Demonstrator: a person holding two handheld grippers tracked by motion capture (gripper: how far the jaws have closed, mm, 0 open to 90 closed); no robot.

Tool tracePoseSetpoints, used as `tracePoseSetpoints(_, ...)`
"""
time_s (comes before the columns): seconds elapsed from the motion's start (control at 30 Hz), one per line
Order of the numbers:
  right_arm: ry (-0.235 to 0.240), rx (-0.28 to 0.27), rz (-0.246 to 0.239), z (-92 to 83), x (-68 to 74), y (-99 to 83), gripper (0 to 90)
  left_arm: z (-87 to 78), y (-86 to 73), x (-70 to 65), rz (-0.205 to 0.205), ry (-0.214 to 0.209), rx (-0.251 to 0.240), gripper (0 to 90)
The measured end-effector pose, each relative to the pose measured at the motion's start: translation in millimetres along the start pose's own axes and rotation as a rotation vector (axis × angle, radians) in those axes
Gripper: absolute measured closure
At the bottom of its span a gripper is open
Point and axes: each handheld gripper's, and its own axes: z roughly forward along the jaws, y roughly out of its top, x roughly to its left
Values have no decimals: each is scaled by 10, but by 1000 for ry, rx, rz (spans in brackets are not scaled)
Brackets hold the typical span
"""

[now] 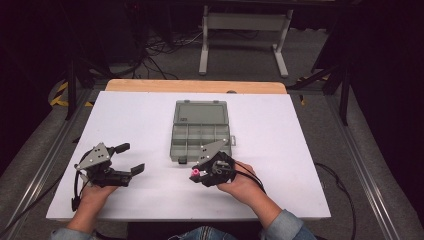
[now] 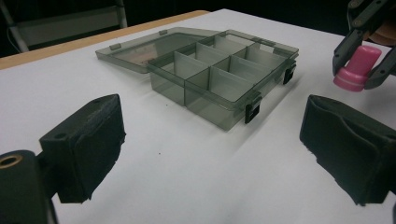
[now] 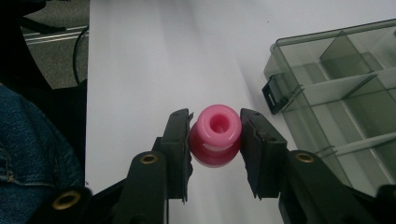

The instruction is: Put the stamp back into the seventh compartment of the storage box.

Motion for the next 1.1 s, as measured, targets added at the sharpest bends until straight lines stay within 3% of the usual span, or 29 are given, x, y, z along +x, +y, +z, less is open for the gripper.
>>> tracePoseSetpoints(0.27, -20, -1, 7, -83, -119, 43, 645, -1, -1, 1, -2, -1, -2, 76)
tracePoseSetpoints(0.53, -46, 7, 43, -110, -270, 50, 646, -1, -2, 5, 2, 1, 0, 76)
tracePoseSetpoints(1.1, -140, -6, 107, -132, -487, 97, 645, 2, -4, -1, -3, -3, 2, 76)
